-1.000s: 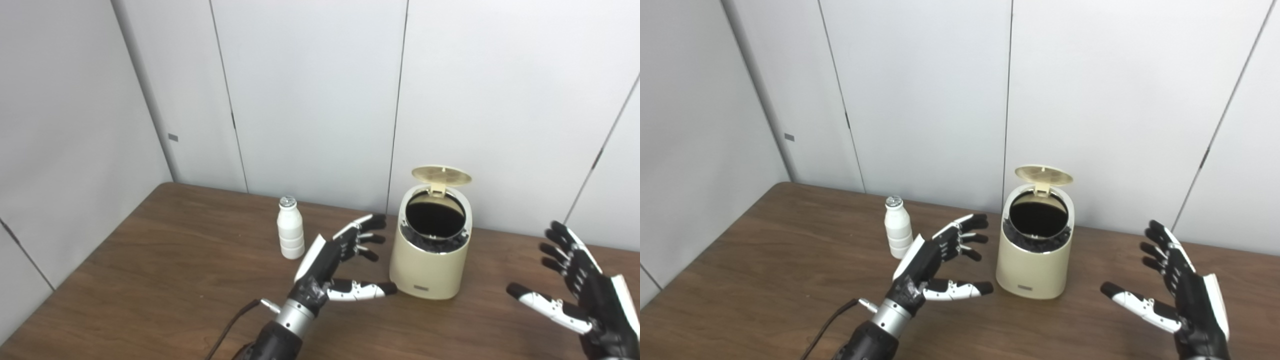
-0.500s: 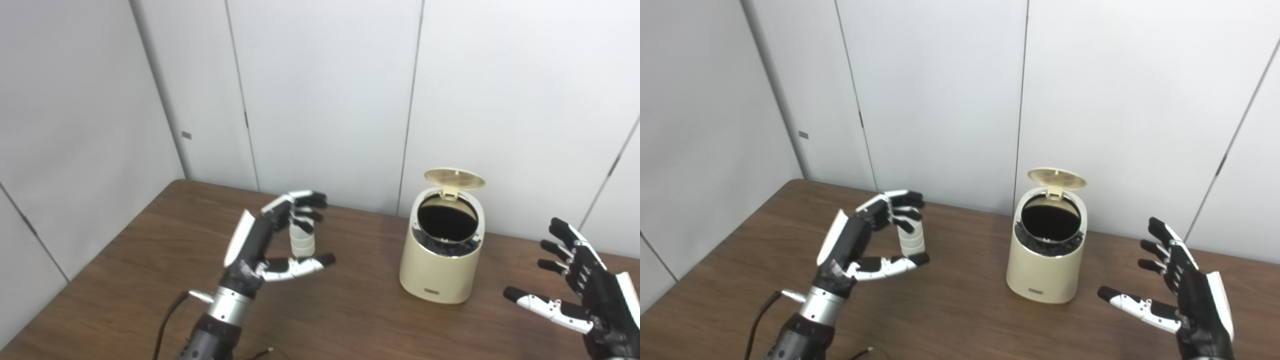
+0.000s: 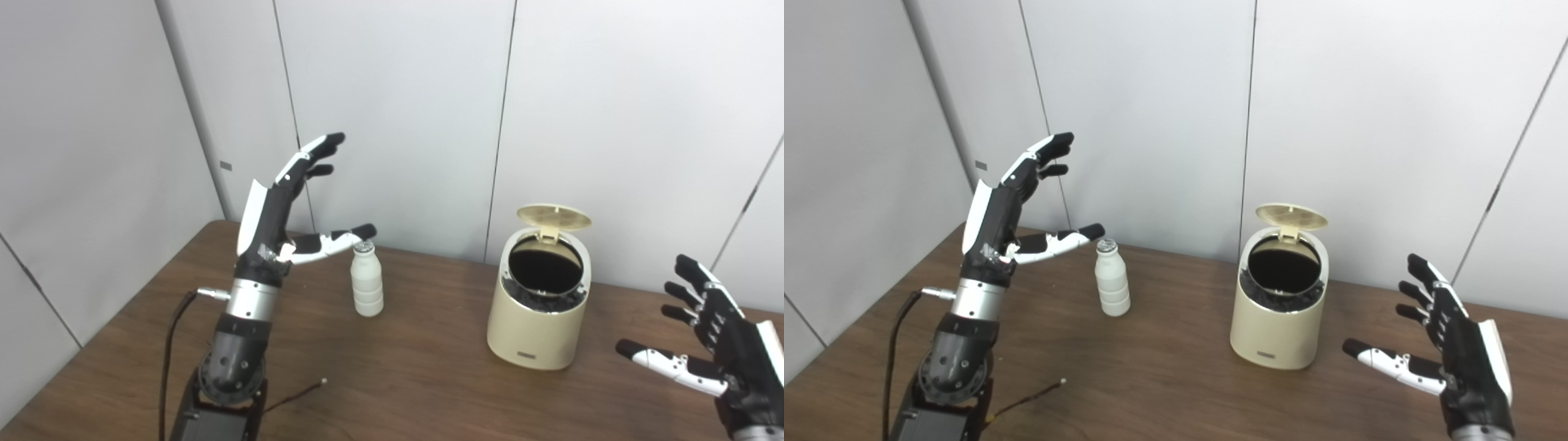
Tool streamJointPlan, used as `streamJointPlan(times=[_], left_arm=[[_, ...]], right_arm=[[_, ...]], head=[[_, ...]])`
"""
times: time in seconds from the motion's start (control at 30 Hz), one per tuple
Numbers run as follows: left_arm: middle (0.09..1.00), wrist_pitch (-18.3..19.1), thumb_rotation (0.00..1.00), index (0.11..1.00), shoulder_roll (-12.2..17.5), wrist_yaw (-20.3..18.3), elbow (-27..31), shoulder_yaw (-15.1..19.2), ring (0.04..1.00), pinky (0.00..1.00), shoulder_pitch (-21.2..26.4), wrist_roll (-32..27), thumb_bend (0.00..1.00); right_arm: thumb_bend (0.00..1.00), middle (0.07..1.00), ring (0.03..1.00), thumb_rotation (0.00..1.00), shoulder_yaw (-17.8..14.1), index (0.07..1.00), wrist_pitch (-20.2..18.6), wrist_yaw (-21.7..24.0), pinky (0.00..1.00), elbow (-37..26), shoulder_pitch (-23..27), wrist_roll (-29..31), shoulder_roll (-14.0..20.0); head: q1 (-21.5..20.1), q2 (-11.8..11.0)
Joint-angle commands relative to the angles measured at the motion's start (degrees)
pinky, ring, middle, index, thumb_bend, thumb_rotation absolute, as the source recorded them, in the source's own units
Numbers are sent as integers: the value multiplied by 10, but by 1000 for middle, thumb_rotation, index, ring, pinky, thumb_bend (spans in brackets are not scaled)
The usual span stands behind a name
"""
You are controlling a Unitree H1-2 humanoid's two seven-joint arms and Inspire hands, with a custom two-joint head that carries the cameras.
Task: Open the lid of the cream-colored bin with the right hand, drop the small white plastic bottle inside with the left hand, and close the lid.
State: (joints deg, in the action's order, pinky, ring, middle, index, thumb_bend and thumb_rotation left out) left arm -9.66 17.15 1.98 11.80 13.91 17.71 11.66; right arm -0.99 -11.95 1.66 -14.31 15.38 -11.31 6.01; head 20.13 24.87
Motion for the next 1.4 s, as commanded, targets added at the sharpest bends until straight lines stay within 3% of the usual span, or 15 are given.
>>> streamJointPlan(times=[0.0, 0.33, 0.8, 1.2, 1.37], left_arm=[[879, -4, 47, 871, 14, 12, -6, 3, 865, 797, 28, 6, 772], [928, 33, 102, 928, 20, 0, -86, -12, 931, 858, 39, -10, 917], [937, 48, 150, 957, 23, -4, -149, -40, 923, 877, 34, -7, 935], [891, 30, 143, 922, 6, 39, -191, -53, 871, 789, 20, 28, 902], [891, 18, 171, 919, 3, 51, -210, -57, 874, 798, 19, 31, 906]], right_arm=[[710, 925, 869, 0, 4, 911, 8, -2, 782, -25, 19, -3, 3], [682, 931, 871, 0, 11, 932, 10, 0, 832, -30, 9, -6, 6], [700, 927, 853, 0, 8, 917, -3, 0, 775, -39, 10, -11, 10], [725, 914, 831, 0, 6, 902, -30, -3, 745, -56, 9, -20, 9], [735, 908, 824, 0, 5, 893, -34, -2, 738, -59, 10, -18, 10]], head=[[1, 1], [-3, 4], [-7, 8], [-11, 12], [-10, 13]])
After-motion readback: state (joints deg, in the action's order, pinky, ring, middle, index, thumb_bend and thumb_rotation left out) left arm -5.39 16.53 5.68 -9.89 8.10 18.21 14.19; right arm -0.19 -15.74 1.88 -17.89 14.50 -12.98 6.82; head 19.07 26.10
